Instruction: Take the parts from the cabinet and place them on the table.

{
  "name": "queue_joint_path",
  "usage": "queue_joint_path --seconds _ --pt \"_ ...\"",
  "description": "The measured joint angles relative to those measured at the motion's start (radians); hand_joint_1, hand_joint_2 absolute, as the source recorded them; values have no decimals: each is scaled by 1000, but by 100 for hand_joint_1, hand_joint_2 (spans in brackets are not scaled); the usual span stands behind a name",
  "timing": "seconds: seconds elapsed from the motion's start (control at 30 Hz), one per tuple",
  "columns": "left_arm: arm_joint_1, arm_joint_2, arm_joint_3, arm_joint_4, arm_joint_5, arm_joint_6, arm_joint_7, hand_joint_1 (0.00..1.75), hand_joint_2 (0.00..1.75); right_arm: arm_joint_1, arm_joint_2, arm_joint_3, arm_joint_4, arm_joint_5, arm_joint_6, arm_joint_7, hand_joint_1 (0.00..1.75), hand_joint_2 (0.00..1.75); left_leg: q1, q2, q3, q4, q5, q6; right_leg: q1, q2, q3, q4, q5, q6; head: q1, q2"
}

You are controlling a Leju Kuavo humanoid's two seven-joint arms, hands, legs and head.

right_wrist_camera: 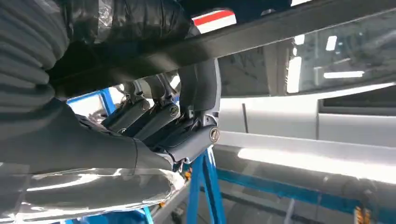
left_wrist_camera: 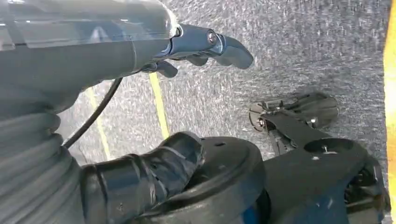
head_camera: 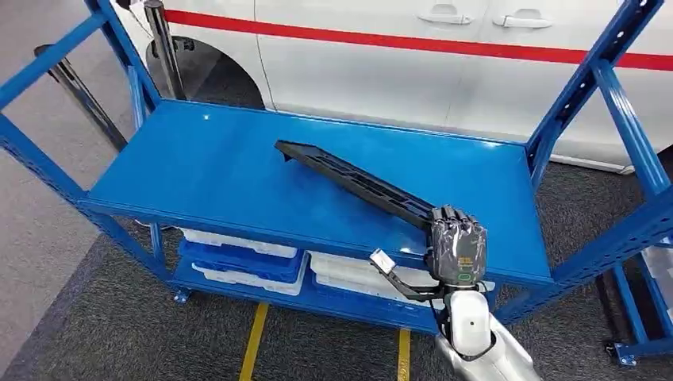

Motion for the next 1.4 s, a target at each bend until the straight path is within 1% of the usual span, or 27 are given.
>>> queue_joint_path --seconds 0.03,0.1,0.13,0.2,0.27,0.3,0.33,0.47,0.5,0.6,0.63,0.67,0.73,0.8,0.83,0.87,0.97,1.0,1.03,1.1,1.13,1.17,1.23,1.27,1.3,1.37,1.4 --pt "-1 0 0 0 0 0 1 0 175 -1 -3 2 -3 0 0 0 155 175 0 1 -11 0 7 9 0 -1 -17 46 -53 1 2 0" --pt "-2 -1 0 0 -3 0 1 0 175 -1 -8 9 -6 0 0 8 155 175 -1 4 -34 3 21 12 -1 -1 -62 197 -156 9 1 0" --pt "-1 -1 0 0 -3 0 1 0 175 0 -9 13 -6 0 0 11 155 175 -1 4 -46 5 28 11 -2 -1 -73 254 -179 12 2 0" --pt "-2 -1 0 0 -4 0 1 0 175 3 -11 17 -8 0 0 9 155 175 0 4 -69 13 40 7 -4 -1 -44 257 -149 15 2 0" --pt "-2 -2 0 0 -6 0 1 0 175 9 -10 17 -14 0 -1 -20 155 175 1 4 -86 24 47 0 -11 -2 62 112 -84 16 2 0" --pt "-3 -3 1 0 -6 0 1 0 175 13 -6 16 -18 0 -2 -39 155 175 1 3 -91 30 50 -4 -14 -2 119 28 -78 16 1 0" --pt "-4 -3 2 0 -6 0 1 0 175 17 -1 14 -20 0 -3 -58 155 175 -5 2 -100 35 54 -12 -5 0 141 -20 -101 11 2 0" --pt "-2 -3 6 0 -10 0 1 0 175 52 35 -21 -30 -1 -9 -129 155 175 -5 -1 -110 29 83 -37 -3 3 112 -19 -74 -25 0 0" --pt "-2 -3 7 0 -10 1 1 0 175 53 47 -32 -31 -3 -12 -152 155 175 2 -4 -119 43 59 -42 -6 -3 103 -22 -62 -37 0 0" --pt "-3 -4 15 0 -10 1 1 0 175 68 86 -73 -33 -47 -13 -247 155 175 2 -2 -168 219 -113 -50 1 -4 63 -21 -29 -55 -1 0" --pt "-2 -4 19 1 -10 1 1 0 175 75 98 -86 -33 -76 -13 -275 155 175 2 -2 -181 288 -144 -51 4 -4 48 -20 -19 -56 -1 0" --pt "-2 -4 22 0 -10 1 1 0 175 80 108 -93 -33 -92 -13 -290 155 175 2 -2 -182 333 -148 -50 8 -4 33 -18 -9 -57 -1 0" --pt "-2 -4 23 0 -10 1 1 0 175 86 121 -103 -33 -101 -13 -301 155 175 0 -2 -121 289 -87 -40 13 -5 5 -13 9 -57 -1 0" --pt "-3 -4 24 0 -10 1 1 0 175 87 130 -109 -35 -104 -13 -302 155 175 -8 -3 -4 131 -37 -23 16 -3 -14 -8 25 -56 -1 0" --pt "-4 -3 24 0 -10 1 1 0 175 87 135 -112 -39 -105 -13 -302 155 175 -14 -3 46 46 -66 -12 17 -3 -17 -7 32 -52 -1 0" --pt "-5 -3 24 0 -10 2 0 0 175 87 137 -115 -42 -127 -11 -314 155 175 -16 -3 75 -8 -76 -13 17 -4 -20 -8 42 -46 0 0" --pt "-5 -5 31 0 -11 2 -2 0 175 92 153 -127 -42 -249 -3 -396 155 175 -23 -3 57 -11 -50 -6 11 -5 -19 -27 77 -28 0 0" --pt "-5 -10 32 2 -13 2 -2 0 175 95 158 -130 -45 -279 -1 -417 155 175 -8 4 53 -28 -27 -3 13 -3 -25 -25 72 -23 0 0" --pt "-7 -10 36 2 -15 2 -3 0 175 97 160 -132 -50 -308 6 -436 155 175 -9 9 42 -31 -14 5 11 -1 -35 -6 26 -20 0 0" --pt "-6 -11 45 2 -16 2 -4 0 175 98 167 -135 -56 -357 17 -460 155 175 -9 11 8 -26 11 11 6 -1 -68 123 -111 -12 0 0" --pt "-6 -12 48 2 -16 2 -5 0 175 99 169 -135 -58 -373 22 -466 155 175 -10 11 -9 -23 23 10 3 -1 -81 194 -151 -7 0 0" --pt "-5 -12 49 2 -16 2 -7 0 175 100 171 -135 -58 -390 27 -472 155 175 -10 11 -30 -17 34 8 1 -1 -88 255 -157 -2 0 0" --pt "-6 -12 52 2 -17 2 -9 0 175 104 172 -135 -58 -449 52 -500 155 175 -7 12 -70 -3 53 2 -6 -1 -52 265 -91 5 0 0" --pt "-6 -12 55 2 -17 2 -11 0 175 105 176 -135 -59 -498 69 -519 155 175 -6 12 -91 7 62 -3 -11 -2 -2 210 -51 8 0 0" --pt "-7 -12 57 2 -17 2 -11 0 175 104 179 -135 -64 -534 79 -529 155 175 -5 12 -108 19 67 -8 -15 -2 59 134 -40 11 0 0" --pt "-7 -12 62 2 -17 2 -11 0 175 100 185 -135 -74 -572 90 -543 155 175 -9 10 -128 39 76 -20 -7 1 153 -18 -119 7 0 0" --pt "-6 -11 65 2 -17 3 -11 0 175 101 187 -135 -77 -600 105 -554 155 175 -10 10 -126 34 85 -28 -6 3 142 -10 -114 -6 -5 0"
